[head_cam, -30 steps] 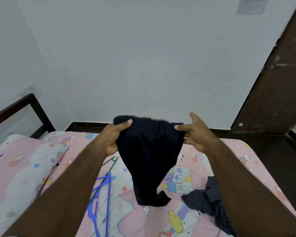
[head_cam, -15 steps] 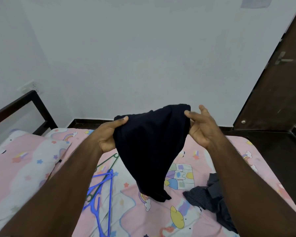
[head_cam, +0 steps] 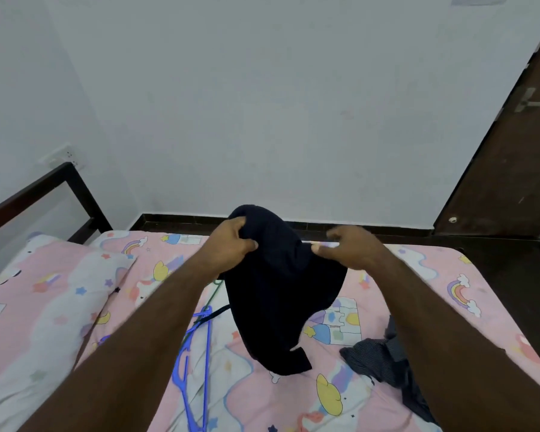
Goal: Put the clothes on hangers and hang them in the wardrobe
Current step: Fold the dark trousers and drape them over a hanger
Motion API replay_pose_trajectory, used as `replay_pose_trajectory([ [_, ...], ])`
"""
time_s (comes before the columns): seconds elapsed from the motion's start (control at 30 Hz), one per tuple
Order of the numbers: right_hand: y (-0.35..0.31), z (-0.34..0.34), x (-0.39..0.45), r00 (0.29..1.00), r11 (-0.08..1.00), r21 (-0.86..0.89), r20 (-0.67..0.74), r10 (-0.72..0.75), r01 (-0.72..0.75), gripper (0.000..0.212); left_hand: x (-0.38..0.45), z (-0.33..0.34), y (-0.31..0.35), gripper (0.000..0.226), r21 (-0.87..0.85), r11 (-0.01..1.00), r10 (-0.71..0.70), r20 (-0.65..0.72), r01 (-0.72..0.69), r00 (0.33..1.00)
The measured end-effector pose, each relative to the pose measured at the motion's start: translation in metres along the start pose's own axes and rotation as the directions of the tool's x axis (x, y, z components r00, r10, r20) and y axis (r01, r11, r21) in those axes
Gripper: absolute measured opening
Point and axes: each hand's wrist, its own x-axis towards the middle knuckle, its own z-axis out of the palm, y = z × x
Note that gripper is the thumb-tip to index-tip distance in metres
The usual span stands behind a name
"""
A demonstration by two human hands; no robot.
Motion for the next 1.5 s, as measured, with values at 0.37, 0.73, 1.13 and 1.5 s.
replay_pose_trajectory([
  [0.37, -0.056, 0.010, 0.021, 0.991, 0.798, 0.602, 0.125, -0.056, -0.030, 0.031, -0.026, 0.048, 0.025, 0.035, 0.154, 0.905, 0.332, 0.329, -0.397, 0.884],
  [0.73, -0.043, 0.030, -0.007, 0.978, 0.527, 0.825, -0.148, -0.146, 0.204, 0.032, -0.009, 0.019, 0.054, 0.047, -0.640, 0.724, -0.300, 0.040, 0.255, 0.953],
  [1.13, -0.052, 0.043, -0.020, 0.966, 0.784, 0.566, -0.190, -0.175, 0.253, 0.078, -0.001, 0.035, 0.055, 0.038, -0.662, 0.736, -0.319, -0.152, 0.144, 0.936],
  [1.5, -0.017, 0.096, -0.020, 0.998, 0.726, 0.686, -0.052, -0.025, 0.054, 0.025, -0.034, 0.054, -0.018, 0.024, -0.640, 0.691, -0.279, 0.192, 0.336, 0.941],
])
